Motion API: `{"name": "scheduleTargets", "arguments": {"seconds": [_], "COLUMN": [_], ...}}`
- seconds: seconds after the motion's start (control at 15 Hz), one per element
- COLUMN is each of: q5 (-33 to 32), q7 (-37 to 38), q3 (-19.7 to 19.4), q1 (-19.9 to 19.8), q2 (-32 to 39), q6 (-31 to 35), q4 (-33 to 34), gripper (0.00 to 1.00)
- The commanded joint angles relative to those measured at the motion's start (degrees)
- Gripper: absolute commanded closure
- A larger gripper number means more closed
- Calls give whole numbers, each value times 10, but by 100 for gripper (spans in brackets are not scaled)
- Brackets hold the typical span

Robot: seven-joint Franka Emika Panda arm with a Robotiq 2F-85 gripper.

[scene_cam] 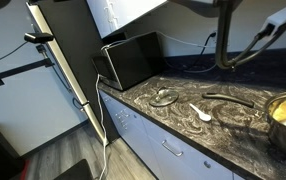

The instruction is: Pick up the lid from the pot and put it on the counter, then pick up the box and pour some of its contents in the pot, then pick up the spoon and stir and finally, pick up the lid and cover the pot

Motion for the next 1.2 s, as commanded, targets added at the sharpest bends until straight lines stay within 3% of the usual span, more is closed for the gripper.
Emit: {"name": "scheduleTargets", "arguments": {"seconds": [0.0,0.67,1.13], "q5": [-48,-157,-180], "q7": [28,93,111], "q3": [-9,4,17], "q1": [19,24,20], "q2": [-18,-36,-52], "q6": [-8,-15,-18], "q4": [-22,-58,-79], "gripper": [92,92,92]}}
